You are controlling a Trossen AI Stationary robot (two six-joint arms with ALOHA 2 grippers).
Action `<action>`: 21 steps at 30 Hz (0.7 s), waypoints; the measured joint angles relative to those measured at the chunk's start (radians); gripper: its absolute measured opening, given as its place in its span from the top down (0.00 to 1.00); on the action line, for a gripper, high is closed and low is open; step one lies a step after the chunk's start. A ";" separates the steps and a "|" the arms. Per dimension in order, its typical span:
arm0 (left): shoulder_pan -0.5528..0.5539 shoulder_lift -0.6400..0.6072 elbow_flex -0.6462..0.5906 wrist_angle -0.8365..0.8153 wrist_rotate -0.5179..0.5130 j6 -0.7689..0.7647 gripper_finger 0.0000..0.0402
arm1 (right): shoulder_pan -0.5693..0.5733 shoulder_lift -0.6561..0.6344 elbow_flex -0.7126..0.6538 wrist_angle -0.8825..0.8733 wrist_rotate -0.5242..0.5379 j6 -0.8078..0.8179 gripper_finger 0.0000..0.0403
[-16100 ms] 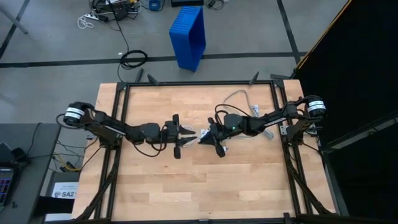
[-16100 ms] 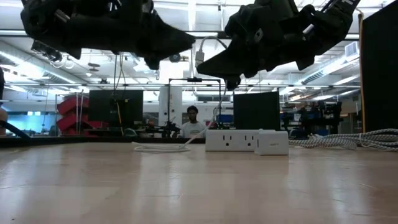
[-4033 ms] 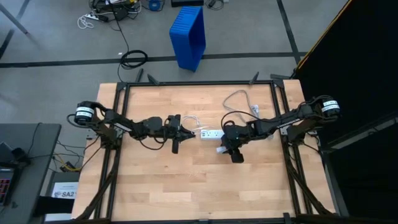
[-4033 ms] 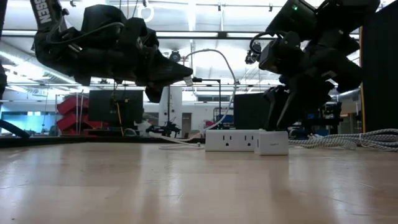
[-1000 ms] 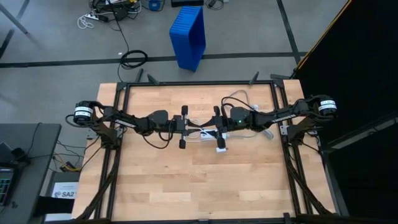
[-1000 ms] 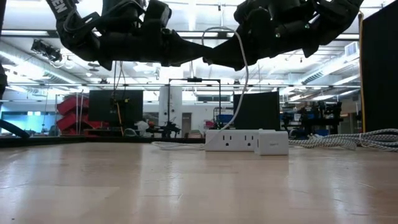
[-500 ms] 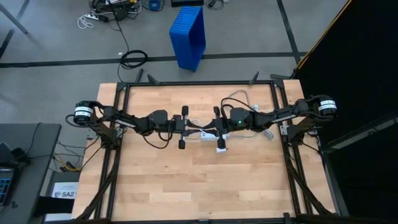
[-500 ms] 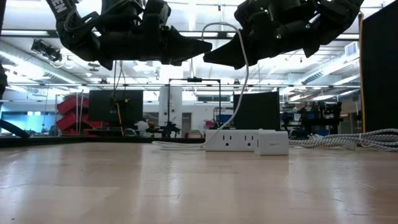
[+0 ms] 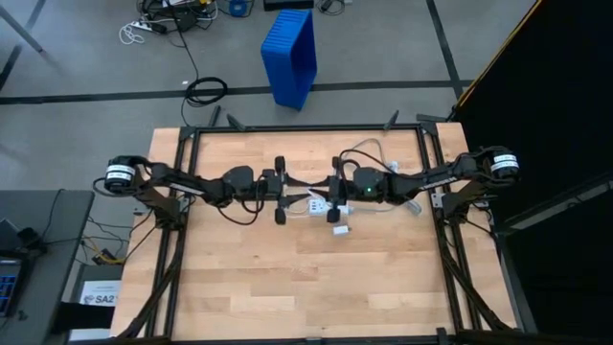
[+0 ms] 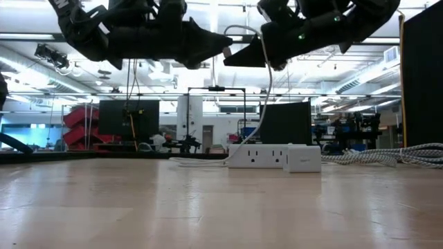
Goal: Insert USB
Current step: Insert the white charger cable into the white charger adapter
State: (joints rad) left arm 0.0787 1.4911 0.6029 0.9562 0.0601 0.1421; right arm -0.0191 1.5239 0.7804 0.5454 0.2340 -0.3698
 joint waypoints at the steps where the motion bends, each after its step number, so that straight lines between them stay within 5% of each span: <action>1: 0.000 -0.008 0.000 -0.010 -0.012 -0.016 0.71 | 0.007 0.000 0.009 -0.013 0.028 -0.019 1.00; 10: -0.007 -0.066 -0.020 -0.050 -0.005 -0.120 0.69 | 0.055 0.000 0.042 -0.101 0.284 -0.130 1.00; 21: -0.057 -0.061 -0.020 -0.060 0.034 -0.276 0.68 | 0.059 0.000 0.044 -0.157 0.435 -0.173 1.00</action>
State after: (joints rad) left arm 0.0215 1.4301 0.5827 0.8966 0.0936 -0.1340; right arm 0.0402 1.5242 0.8242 0.3888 0.6690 -0.5426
